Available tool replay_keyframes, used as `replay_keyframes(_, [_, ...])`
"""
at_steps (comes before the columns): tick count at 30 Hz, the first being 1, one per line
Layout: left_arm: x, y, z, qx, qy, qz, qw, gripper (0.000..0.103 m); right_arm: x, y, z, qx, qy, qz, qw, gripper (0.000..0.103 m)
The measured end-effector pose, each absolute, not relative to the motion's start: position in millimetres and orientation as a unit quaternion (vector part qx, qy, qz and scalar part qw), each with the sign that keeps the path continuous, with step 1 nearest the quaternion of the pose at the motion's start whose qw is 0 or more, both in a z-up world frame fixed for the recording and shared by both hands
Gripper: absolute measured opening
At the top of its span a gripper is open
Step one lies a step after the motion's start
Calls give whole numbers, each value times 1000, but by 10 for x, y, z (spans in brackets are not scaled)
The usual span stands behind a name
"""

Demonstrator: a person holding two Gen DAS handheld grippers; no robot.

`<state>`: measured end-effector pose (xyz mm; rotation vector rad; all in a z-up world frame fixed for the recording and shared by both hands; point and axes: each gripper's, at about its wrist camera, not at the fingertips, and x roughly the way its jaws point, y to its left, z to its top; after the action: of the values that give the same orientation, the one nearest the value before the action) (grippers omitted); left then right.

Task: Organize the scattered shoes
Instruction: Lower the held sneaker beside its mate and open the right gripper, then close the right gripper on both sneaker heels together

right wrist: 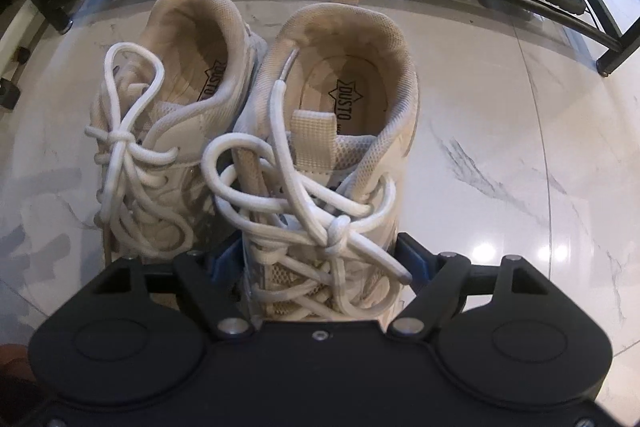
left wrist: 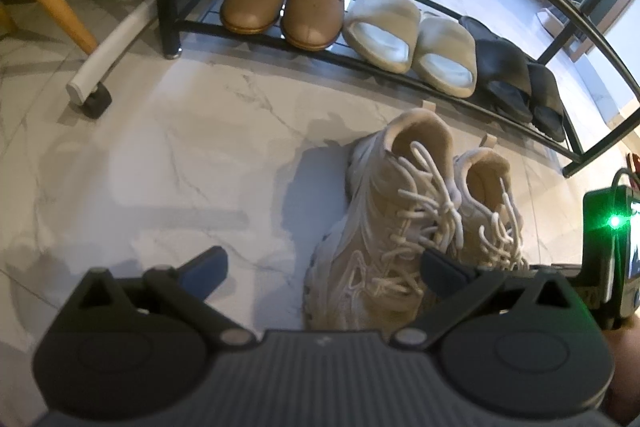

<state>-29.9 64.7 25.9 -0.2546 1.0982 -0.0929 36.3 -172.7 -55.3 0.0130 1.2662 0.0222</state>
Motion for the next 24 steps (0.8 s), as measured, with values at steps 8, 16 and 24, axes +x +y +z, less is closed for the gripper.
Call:
replay_keyframes(8, [-310, 643, 272, -122, 519, -45, 845, 102, 69, -1909, -8, 100, 510, -21, 854, 97])
replay_keyframes(16, [-313, 608, 270, -109, 518, -43, 847, 102, 47, -1990, 368, 246, 375, 30, 893, 103])
replay_keyframes(24, [-311, 634, 295, -105, 502, -19, 858, 102, 323, -1734, 74, 250, 378, 75, 888, 103])
